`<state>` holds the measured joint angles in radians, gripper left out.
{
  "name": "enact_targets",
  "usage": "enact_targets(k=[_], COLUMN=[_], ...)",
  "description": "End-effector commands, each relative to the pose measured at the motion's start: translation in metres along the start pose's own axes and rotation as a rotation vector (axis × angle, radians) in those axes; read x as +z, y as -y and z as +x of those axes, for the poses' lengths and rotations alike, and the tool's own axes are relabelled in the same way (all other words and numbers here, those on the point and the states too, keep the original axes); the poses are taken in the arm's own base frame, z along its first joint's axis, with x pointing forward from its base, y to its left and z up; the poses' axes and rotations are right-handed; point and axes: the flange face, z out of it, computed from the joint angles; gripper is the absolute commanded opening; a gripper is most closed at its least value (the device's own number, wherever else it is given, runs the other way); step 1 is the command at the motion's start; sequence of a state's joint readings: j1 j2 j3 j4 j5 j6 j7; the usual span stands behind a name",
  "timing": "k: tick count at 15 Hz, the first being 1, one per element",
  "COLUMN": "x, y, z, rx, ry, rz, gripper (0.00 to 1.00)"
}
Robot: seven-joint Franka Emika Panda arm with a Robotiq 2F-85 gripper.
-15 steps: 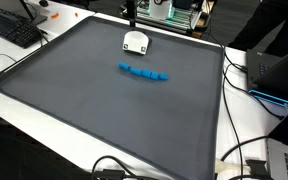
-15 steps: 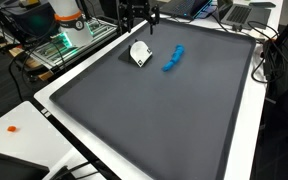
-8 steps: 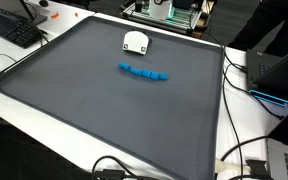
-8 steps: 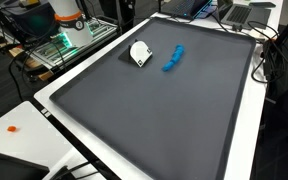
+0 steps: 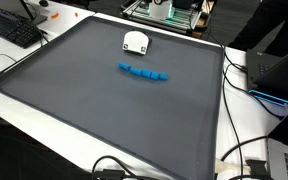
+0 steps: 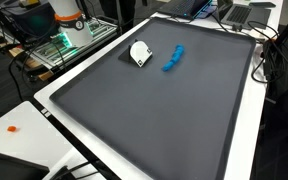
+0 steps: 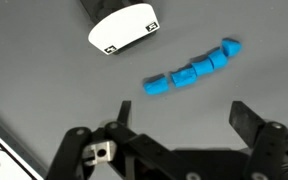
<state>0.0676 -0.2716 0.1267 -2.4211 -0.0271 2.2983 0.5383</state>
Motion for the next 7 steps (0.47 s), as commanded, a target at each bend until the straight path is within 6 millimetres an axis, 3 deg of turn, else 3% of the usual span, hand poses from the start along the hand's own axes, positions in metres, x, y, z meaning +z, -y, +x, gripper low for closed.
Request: enact_targets(k=[1, 7], x=[-0.0076, -0.0078], y=[0.0081, 0.0104], z=[-0.0034, 0.0004], rx=[-0.200, -0.214], ry=[-0.031, -0.025], rz=[0.000, 0.012], gripper=[1.00, 1.00])
